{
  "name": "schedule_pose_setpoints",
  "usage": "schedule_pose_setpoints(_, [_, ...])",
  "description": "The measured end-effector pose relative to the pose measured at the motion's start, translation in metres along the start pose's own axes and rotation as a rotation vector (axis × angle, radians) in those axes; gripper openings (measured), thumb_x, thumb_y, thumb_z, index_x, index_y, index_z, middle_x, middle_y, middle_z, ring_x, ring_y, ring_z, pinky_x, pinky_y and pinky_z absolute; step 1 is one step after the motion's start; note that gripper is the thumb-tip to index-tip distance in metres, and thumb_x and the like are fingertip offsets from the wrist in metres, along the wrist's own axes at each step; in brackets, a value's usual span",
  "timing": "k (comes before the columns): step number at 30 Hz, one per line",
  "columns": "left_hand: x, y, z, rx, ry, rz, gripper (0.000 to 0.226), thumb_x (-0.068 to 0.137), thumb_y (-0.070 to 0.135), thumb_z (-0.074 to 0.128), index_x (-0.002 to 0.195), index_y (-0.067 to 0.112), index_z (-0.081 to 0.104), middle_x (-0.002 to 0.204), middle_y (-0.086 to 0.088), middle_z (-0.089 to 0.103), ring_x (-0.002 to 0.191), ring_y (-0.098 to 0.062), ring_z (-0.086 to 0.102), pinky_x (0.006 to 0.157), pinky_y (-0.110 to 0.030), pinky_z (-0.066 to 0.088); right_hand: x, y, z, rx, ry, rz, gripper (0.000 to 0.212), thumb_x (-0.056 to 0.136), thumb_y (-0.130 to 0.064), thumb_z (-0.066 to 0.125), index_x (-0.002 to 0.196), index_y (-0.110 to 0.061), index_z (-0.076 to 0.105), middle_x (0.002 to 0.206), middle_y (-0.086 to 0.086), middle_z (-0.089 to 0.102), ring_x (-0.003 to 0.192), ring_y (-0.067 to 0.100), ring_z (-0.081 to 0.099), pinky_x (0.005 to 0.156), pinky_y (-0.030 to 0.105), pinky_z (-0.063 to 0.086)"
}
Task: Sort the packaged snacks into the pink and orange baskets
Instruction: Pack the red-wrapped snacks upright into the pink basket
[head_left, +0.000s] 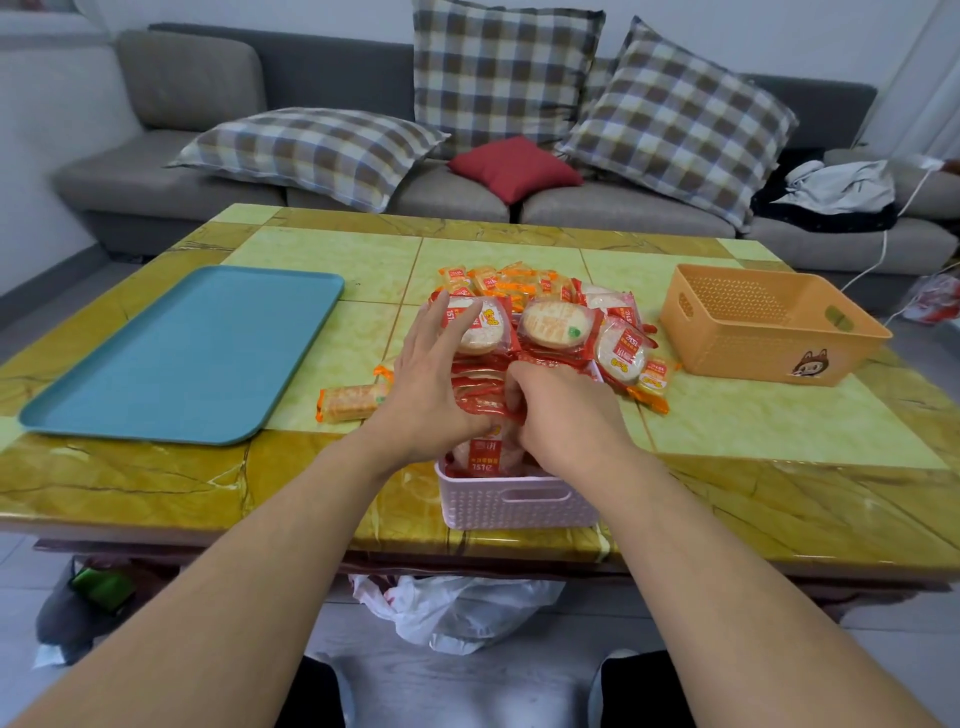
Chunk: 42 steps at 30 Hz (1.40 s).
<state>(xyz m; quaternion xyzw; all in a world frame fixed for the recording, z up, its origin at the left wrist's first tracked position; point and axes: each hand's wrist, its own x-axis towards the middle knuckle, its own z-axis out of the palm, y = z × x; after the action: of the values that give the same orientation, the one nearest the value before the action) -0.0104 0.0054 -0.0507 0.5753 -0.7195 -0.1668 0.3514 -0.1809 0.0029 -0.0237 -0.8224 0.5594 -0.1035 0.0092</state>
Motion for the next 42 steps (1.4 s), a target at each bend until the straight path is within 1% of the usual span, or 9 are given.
schedule_pose_setpoints(8, [0.001,0.003,0.001,-0.070,0.019,-0.061,0.098,0.072,0.034,0.068,0.155,0.045,0.016,0.166,0.020,-0.006,0.154,-0.010,-0.008,0.122,-0.057,0.018,0.005,-0.005,0.004,-0.056,0.075,0.095,0.019,0.082,-0.025,0.073,0.090,-0.028,0.056,0.095,-0.004,0.068,0.087,0.025,0.067,0.063,0.032,0.042])
schedule_pose_setpoints(16, [0.013,-0.001,-0.003,-0.226,0.375,-0.378,0.058,0.091,0.043,0.069,0.144,0.031,0.049,0.161,-0.001,0.031,0.150,-0.018,0.022,0.121,-0.048,0.027,-0.002,-0.002,-0.010,0.115,-0.115,0.198,0.036,0.077,-0.055,0.079,0.082,-0.026,0.057,0.084,-0.010,0.066,0.082,0.015,0.064,0.065,0.032,0.046])
schedule_pose_setpoints(21, [0.024,-0.011,0.000,-0.334,0.335,-0.530,0.060,0.064,0.076,0.060,0.106,0.033,0.061,0.144,0.000,0.049,0.137,-0.023,0.042,0.107,-0.053,0.044,0.000,0.007,-0.020,0.236,0.045,0.267,0.029,0.084,-0.054,0.074,0.078,-0.031,0.058,0.075,-0.013,0.063,0.073,0.009,0.061,0.058,0.029,0.046])
schedule_pose_setpoints(25, [0.030,-0.016,0.002,-0.422,0.367,-0.594,0.059,0.057,0.081,0.060,0.083,0.029,0.062,0.128,0.002,0.062,0.126,-0.026,0.053,0.097,-0.053,0.051,0.008,0.013,-0.014,0.284,0.118,0.298,0.026,0.087,-0.055,0.069,0.081,-0.033,0.057,0.074,-0.013,0.065,0.075,0.011,0.063,0.061,0.031,0.052])
schedule_pose_setpoints(28, [0.029,-0.018,0.003,-0.466,0.363,-0.577,0.054,0.062,0.078,0.059,0.078,0.027,0.064,0.121,0.001,0.066,0.123,-0.026,0.055,0.098,-0.054,0.050,0.009,0.015,-0.010,0.324,0.120,0.311,0.027,0.087,-0.058,0.067,0.082,-0.033,0.058,0.072,-0.012,0.066,0.072,0.012,0.064,0.060,0.032,0.052])
schedule_pose_setpoints(33, [0.021,-0.001,-0.003,-0.384,0.436,-0.521,0.026,0.097,0.044,0.059,0.091,0.020,0.067,0.158,0.001,0.038,0.148,-0.021,0.028,0.118,-0.048,0.028,0.010,0.020,-0.014,0.519,0.083,0.318,0.030,0.088,-0.059,0.066,0.082,-0.030,0.065,0.073,-0.011,0.066,0.071,0.011,0.064,0.067,0.036,0.056])
schedule_pose_setpoints(37, [0.017,0.007,-0.005,-0.413,0.429,-0.377,0.028,0.101,0.041,0.056,0.093,0.017,0.069,0.159,0.013,0.034,0.149,-0.010,0.023,0.119,-0.040,0.025,0.006,0.018,-0.019,0.821,0.078,0.294,0.051,0.083,-0.074,0.060,0.106,-0.029,0.071,0.088,-0.008,0.071,0.080,0.011,0.068,0.072,0.033,0.055])
schedule_pose_setpoints(40, [0.012,0.015,-0.004,-0.372,0.406,-0.222,0.024,0.100,0.040,0.057,0.088,0.022,0.067,0.159,0.015,0.032,0.149,-0.007,0.019,0.118,-0.037,0.021,0.004,0.013,-0.024,0.991,0.038,0.294,0.063,0.084,-0.077,0.054,0.124,-0.031,0.064,0.095,-0.011,0.072,0.071,0.006,0.069,0.060,0.027,0.048])
schedule_pose_setpoints(42, [0.009,0.018,-0.001,-0.318,0.356,-0.121,0.021,0.099,0.039,0.060,0.085,0.025,0.067,0.159,0.015,0.030,0.149,-0.007,0.019,0.118,-0.037,0.021,0.006,0.014,-0.023,1.126,0.090,0.299,0.053,0.090,-0.064,0.061,0.127,-0.026,0.061,0.102,-0.007,0.073,0.075,0.009,0.070,0.054,0.026,0.048])
